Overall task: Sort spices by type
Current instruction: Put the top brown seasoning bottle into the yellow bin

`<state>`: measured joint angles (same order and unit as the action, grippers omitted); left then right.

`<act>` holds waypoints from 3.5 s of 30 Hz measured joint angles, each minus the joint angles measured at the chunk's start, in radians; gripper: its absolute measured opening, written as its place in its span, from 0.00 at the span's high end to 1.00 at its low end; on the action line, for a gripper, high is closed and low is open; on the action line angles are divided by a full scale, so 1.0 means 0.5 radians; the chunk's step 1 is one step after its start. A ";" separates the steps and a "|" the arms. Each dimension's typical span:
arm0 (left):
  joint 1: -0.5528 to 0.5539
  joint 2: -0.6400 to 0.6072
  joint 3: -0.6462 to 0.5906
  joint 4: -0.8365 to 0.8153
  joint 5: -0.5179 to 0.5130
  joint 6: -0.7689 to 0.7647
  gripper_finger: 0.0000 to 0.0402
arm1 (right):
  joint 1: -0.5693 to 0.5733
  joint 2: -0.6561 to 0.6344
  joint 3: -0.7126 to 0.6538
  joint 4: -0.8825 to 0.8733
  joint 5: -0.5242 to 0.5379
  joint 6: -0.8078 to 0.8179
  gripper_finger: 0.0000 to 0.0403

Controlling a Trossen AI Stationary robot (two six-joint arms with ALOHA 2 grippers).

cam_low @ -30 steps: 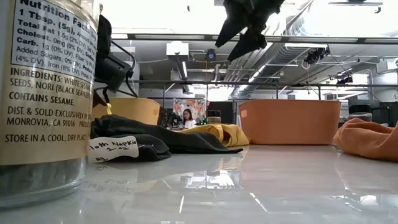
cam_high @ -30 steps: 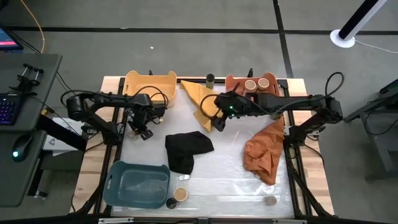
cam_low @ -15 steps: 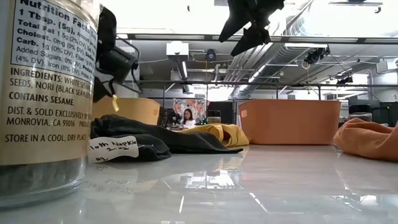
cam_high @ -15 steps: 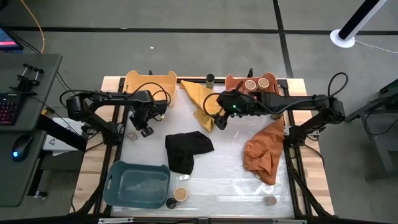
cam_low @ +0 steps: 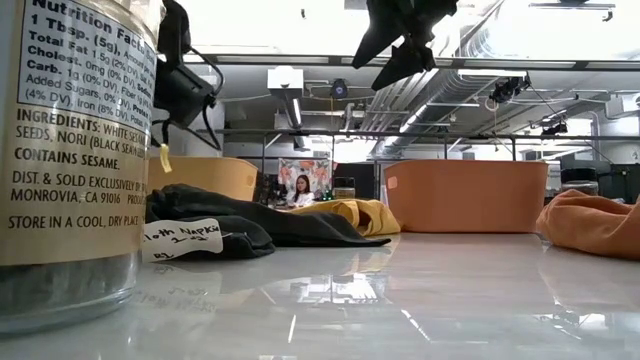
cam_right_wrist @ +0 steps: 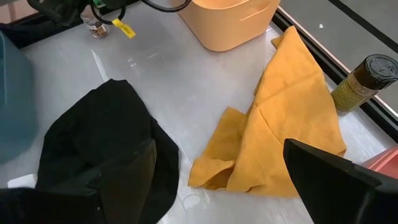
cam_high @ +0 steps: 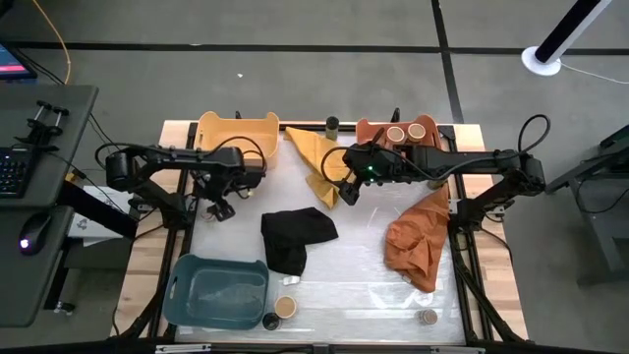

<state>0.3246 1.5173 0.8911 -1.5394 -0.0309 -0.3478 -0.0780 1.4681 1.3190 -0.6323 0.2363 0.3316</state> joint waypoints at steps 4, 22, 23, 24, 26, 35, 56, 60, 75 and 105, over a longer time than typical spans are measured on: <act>-0.047 0.000 -0.056 0.001 0.008 -0.019 0.40 | -0.005 0.000 0.000 -0.001 0.000 -0.023 0.14; -0.119 0.000 -0.117 0.048 0.106 -0.014 0.99 | -0.005 0.001 0.001 0.001 0.001 -0.034 0.14; -0.119 0.000 -0.117 0.051 0.106 -0.017 1.00 | -0.005 0.001 0.001 0.001 0.001 -0.034 0.14; -0.120 0.000 -0.117 0.063 0.106 -0.026 1.00 | -0.005 0.001 0.001 0.001 0.001 -0.034 0.14; -0.120 0.000 -0.117 0.088 0.105 -0.029 1.00 | -0.005 0.001 0.001 0.001 0.001 -0.032 0.14; -0.120 0.000 -0.117 0.139 0.107 -0.030 1.00 | -0.005 0.001 0.001 0.001 0.001 -0.031 0.14; -0.117 -0.002 -0.114 0.309 0.105 -0.058 1.00 | -0.005 0.001 0.001 0.001 0.001 -0.031 0.14; -0.117 -0.002 -0.112 0.326 0.103 -0.067 1.00 | -0.005 0.001 0.001 0.001 0.001 -0.030 0.14; -0.117 -0.003 0.116 0.712 0.071 -0.142 1.00 | -0.005 0.001 0.001 0.016 0.002 -0.031 0.14; -0.123 0.028 0.419 1.452 0.040 0.140 0.82 | -0.005 0.002 0.001 0.017 0.002 0.060 0.14</act>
<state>0.2630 1.5311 1.1004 -0.8133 -0.0109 -0.2779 -0.0807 1.4689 1.3193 -0.6239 0.2372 0.3614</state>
